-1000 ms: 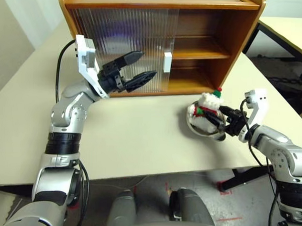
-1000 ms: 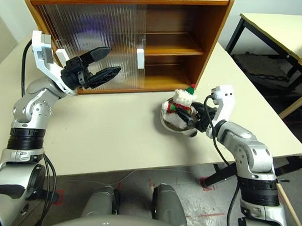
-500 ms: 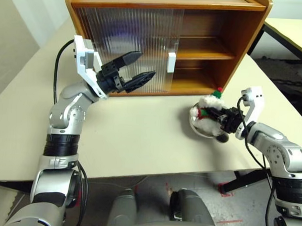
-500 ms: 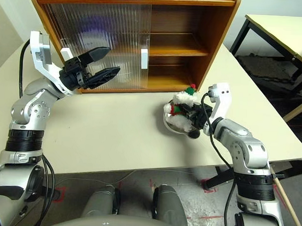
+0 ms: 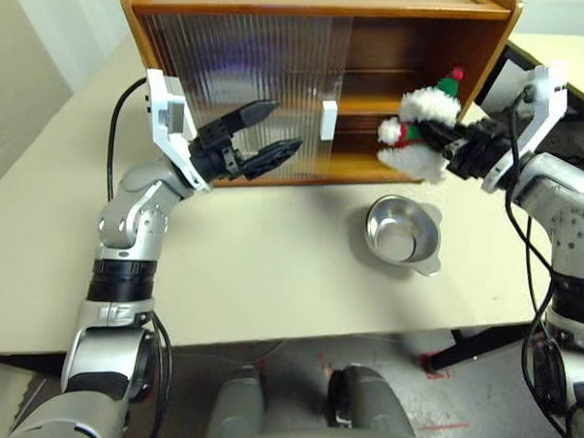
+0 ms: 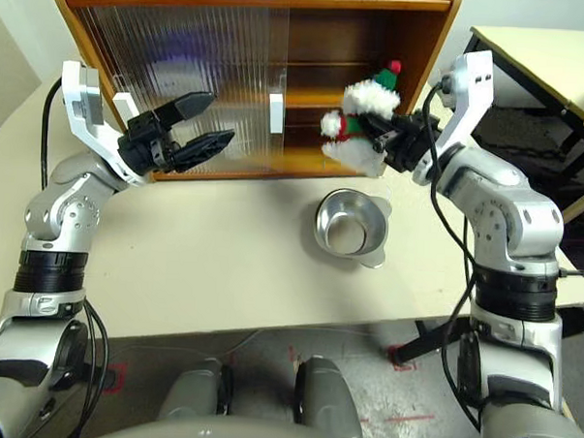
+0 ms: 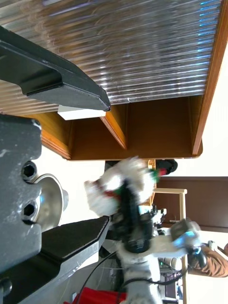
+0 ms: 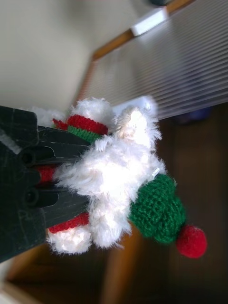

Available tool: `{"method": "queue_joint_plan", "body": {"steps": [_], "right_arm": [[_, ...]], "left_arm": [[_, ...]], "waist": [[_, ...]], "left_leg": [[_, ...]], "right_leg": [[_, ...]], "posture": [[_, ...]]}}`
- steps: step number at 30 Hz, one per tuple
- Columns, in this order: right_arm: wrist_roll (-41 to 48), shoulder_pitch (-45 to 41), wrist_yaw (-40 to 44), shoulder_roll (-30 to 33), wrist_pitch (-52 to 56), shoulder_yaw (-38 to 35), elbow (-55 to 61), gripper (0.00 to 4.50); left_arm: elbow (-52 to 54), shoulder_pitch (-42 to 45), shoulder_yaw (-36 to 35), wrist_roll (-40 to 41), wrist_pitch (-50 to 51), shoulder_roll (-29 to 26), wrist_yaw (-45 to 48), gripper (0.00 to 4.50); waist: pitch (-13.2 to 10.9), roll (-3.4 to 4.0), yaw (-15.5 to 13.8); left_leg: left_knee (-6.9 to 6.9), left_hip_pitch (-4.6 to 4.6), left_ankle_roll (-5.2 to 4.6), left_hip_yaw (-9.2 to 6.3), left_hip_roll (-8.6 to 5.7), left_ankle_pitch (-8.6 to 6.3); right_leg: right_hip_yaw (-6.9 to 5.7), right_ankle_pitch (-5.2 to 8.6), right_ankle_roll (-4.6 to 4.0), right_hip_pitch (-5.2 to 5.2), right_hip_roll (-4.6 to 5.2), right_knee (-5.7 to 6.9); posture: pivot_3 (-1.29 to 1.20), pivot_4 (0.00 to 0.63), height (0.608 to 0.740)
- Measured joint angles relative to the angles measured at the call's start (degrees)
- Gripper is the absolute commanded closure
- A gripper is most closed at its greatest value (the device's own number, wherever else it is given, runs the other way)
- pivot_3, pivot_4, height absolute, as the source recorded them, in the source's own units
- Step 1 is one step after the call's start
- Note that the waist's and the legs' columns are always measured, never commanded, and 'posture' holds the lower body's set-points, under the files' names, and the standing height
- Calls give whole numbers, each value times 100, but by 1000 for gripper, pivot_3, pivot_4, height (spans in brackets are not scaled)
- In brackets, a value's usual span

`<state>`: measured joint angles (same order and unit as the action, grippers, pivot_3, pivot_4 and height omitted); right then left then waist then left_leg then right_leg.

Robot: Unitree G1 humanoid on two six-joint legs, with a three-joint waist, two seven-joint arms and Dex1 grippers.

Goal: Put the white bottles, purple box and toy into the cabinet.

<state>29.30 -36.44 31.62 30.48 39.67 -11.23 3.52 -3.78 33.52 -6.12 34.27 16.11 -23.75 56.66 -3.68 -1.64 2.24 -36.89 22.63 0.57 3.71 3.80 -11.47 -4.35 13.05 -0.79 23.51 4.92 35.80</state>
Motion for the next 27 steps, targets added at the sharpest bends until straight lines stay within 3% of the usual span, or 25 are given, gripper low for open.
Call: {"method": "queue_joint_plan", "body": {"steps": [4,6,11,27], "right_arm": [[-329,-306,160,-12,-429,249,-729,4090],[-652,-1017,310,-200,-996,440,-1920,4090],[-995,-1788,575,-316,-1864,511,-3191,4090],[-1576,-3085,780,-482,-3578,495,-6012,4097]], "left_arm": [[-3,0,-4,0,0,-1,-1,0],[65,-16,-40,2,20,-26,-33,0],[285,-229,-126,27,116,-131,-141,0],[823,-580,-245,151,298,-195,-442,0]], "waist": [[0,1,-15],[-6,10,22],[-7,11,-9],[-8,14,-28]], "left_leg": [[4,6,-16,0,0,10],[2,9,-29,10,-1,16],[7,4,-29,8,2,16],[8,-1,-32,14,1,18]], "right_leg": [[-1,-1,2,4,-1,1],[10,-7,8,12,-2,5],[11,-5,5,12,-7,8],[22,-6,4,11,-7,14]], "posture": [[0,0,740],[21,0,740],[54,0,740],[117,0,740]]}}
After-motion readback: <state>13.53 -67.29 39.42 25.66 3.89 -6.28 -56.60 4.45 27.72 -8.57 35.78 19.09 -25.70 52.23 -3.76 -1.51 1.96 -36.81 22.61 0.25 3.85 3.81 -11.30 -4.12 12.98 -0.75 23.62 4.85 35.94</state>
